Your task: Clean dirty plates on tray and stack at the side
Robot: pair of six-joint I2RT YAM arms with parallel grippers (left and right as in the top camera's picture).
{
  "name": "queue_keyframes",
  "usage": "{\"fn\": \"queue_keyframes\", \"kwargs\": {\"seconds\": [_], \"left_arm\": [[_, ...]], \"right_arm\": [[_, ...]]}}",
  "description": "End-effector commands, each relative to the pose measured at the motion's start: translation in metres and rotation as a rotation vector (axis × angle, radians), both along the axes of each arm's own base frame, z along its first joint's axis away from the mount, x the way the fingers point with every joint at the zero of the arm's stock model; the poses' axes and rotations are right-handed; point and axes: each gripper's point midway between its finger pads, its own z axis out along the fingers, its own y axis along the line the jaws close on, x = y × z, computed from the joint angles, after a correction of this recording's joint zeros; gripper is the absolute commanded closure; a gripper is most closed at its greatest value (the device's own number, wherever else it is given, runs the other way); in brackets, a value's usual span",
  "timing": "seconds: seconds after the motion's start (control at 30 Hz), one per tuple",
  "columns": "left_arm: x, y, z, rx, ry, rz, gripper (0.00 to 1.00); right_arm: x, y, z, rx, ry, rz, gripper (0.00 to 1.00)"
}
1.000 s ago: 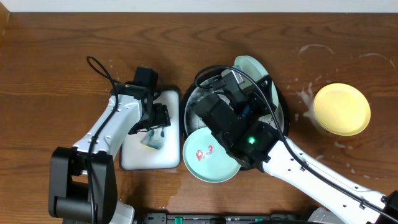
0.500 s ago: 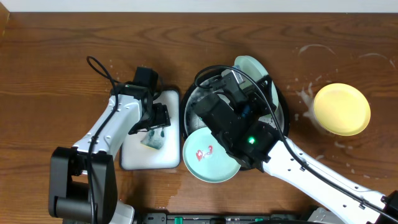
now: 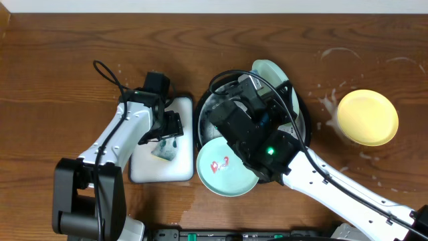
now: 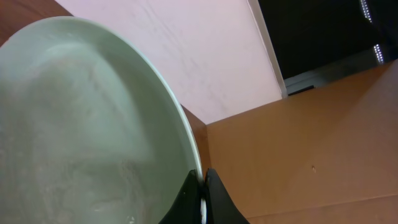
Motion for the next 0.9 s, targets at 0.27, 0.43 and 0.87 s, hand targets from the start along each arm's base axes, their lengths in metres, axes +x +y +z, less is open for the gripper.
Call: {"fn": "queue_keyframes", "kwargs": {"seconds": [0.27, 0.43, 0.87], "left_arm": [[-0.001, 0.001, 0.000, 0.002, 0.001, 0.001, 0.18], [-0.001, 0.001, 0.000, 0.002, 0.001, 0.001, 0.18], [-0.001, 0.001, 0.000, 0.002, 0.001, 0.001, 0.18]], "right_arm": [[-0.004, -0.005, 0.012, -0.001, -0.040, -0.023, 0.99], [0.010, 0.000, -0.024, 0.221, 0.068, 0.038, 0.99], [0.036, -0.166, -0.081, 1.313, 0.262, -0.294, 0.99]]}}
